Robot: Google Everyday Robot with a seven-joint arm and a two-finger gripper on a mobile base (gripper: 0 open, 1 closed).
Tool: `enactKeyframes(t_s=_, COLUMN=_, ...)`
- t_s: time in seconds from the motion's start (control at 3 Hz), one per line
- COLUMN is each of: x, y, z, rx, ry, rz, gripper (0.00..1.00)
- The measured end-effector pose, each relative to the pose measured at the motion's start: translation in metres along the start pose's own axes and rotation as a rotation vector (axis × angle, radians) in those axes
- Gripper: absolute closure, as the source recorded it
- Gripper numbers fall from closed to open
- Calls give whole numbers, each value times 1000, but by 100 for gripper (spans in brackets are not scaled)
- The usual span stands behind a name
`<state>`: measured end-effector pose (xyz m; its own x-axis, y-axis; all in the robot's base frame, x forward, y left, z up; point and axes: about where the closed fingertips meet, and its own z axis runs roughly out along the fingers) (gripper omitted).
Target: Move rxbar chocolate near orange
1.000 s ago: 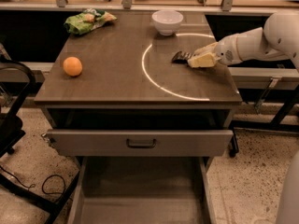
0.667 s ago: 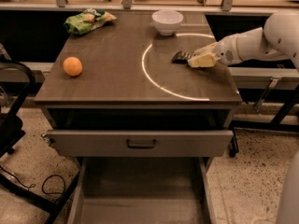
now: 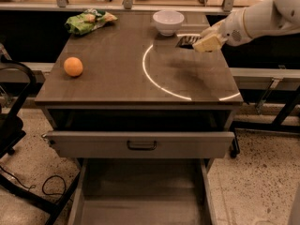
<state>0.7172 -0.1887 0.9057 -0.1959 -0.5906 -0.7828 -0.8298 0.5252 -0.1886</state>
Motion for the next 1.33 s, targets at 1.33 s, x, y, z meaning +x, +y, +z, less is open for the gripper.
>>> enactKeyframes(t_s=1.33, x=-105, y=31, z=35, rx=29, ry=-25, rz=-97, gripper=100)
